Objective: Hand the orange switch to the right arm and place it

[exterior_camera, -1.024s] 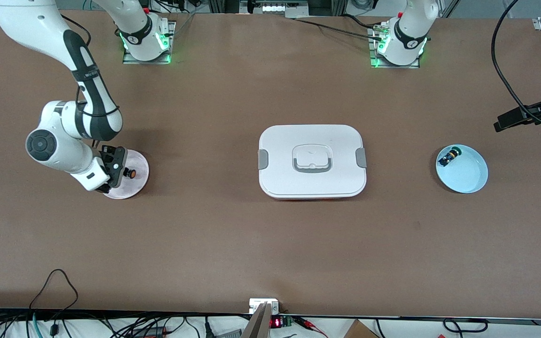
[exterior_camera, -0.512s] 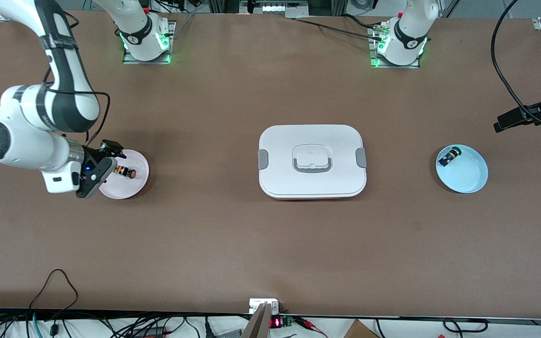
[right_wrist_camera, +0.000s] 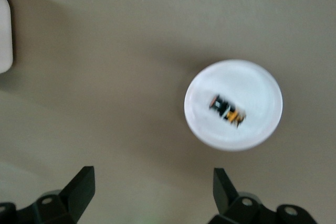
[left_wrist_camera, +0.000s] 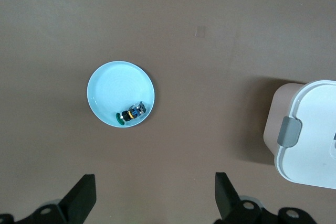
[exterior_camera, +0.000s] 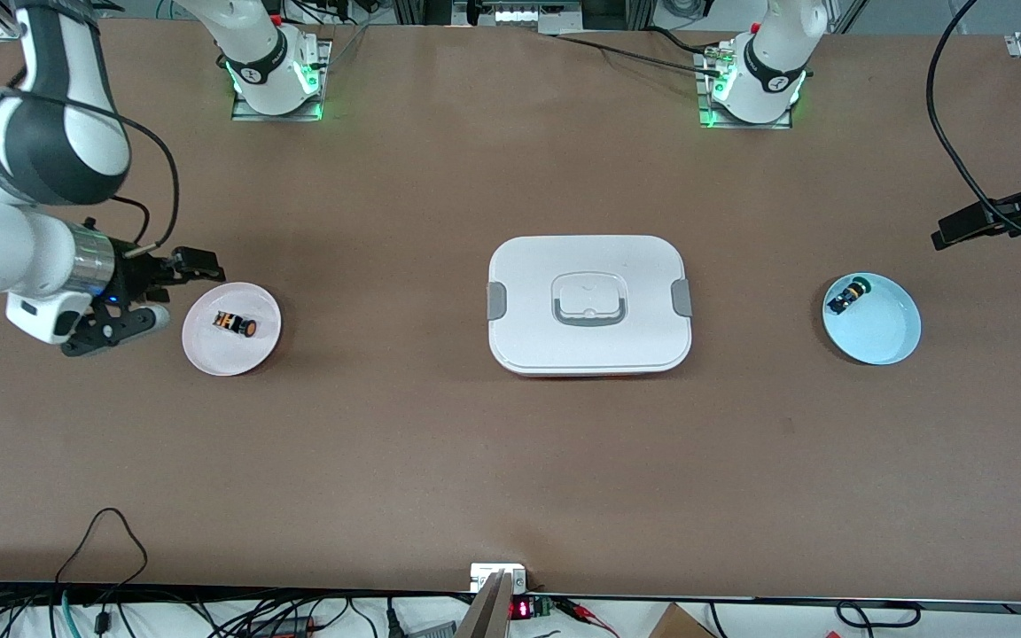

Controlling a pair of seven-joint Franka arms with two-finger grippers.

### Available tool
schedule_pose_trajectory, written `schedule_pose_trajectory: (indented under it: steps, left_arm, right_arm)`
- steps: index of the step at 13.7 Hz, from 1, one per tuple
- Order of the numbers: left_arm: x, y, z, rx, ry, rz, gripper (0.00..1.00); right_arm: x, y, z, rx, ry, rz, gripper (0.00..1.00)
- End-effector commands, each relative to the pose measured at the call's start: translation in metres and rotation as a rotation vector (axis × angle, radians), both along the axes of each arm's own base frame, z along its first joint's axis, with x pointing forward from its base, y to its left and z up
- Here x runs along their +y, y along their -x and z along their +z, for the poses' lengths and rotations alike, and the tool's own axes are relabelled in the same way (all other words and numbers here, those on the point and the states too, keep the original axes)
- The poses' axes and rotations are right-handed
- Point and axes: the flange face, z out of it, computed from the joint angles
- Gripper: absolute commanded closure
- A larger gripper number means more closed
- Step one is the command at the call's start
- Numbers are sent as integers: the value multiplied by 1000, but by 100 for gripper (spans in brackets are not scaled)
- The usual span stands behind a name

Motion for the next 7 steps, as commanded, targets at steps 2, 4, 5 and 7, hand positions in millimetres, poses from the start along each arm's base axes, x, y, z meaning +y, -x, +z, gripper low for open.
schedule_pose_trajectory:
  steps: [2, 4, 5, 7]
  left_arm:
    - [-1, -3, 5, -8, -14, -21, 0]
    - [-1, -3, 5, -8, -14, -21, 0]
    - [-1, -3, 5, -8, -14, -21, 0]
    - [-1, -3, 5, -8, -14, -21, 0]
  right_arm:
    - [21, 7, 62, 3, 199, -31, 0]
    - [-26, 9, 90, -57, 208, -107, 0]
    - [-64, 5, 93, -81, 205, -181, 0]
    - [-102, 3, 93, -103, 188, -257, 0]
